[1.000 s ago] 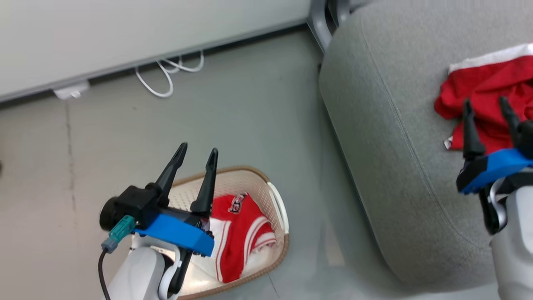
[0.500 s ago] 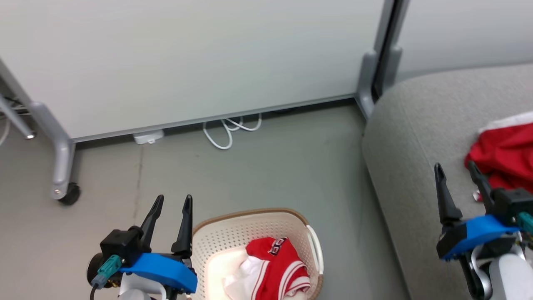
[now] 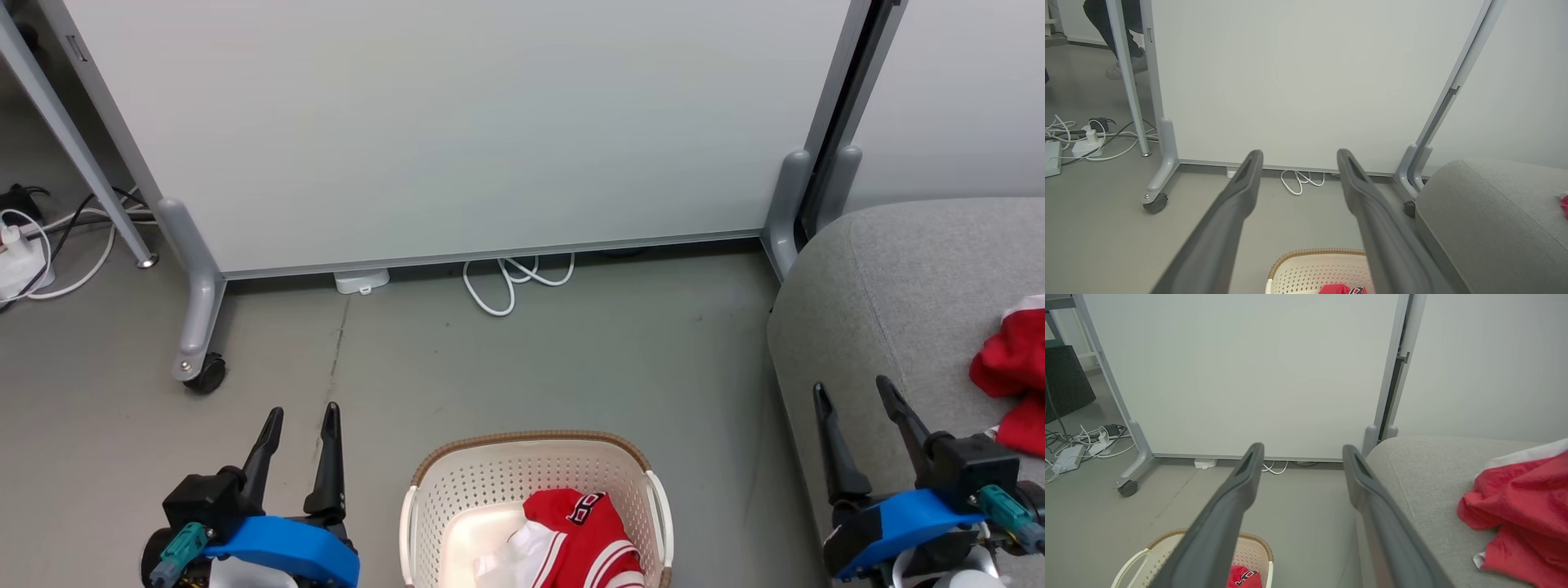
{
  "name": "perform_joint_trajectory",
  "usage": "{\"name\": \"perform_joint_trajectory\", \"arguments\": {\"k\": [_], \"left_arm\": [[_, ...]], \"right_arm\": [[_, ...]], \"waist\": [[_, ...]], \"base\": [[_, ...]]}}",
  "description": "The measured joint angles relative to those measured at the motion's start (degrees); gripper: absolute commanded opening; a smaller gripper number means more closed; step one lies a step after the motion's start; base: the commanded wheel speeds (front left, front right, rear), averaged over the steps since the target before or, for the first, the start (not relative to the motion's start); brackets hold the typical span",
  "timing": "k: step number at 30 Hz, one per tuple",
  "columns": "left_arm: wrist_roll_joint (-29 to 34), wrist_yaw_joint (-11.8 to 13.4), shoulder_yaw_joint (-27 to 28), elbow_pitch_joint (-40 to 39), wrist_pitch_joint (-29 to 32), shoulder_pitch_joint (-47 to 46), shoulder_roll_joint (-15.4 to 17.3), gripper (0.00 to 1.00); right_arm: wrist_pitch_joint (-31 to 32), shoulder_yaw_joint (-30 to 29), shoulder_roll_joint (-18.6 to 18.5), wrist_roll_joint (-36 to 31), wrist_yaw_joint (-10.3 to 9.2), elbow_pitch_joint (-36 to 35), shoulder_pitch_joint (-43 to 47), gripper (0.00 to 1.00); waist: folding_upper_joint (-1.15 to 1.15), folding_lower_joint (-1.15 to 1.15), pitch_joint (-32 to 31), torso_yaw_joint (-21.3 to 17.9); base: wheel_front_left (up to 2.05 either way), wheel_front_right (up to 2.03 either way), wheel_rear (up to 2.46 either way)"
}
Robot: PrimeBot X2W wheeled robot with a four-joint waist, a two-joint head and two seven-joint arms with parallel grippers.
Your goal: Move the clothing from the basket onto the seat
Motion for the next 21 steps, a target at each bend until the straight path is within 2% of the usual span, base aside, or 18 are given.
{"name": "perform_joint_trajectory", "arguments": {"k": [21], "left_arm": [[0.5,0.0,0.5,-0.1,0.0,0.7,-0.5,1.00]], "right_arm": [[-1.8,1.3,1.5,2.1,0.00,1.3,1.0,1.00]], "waist": [[0.00,0.01,0.1,0.3]], "base": [[0.00,0.00,0.00]]}}
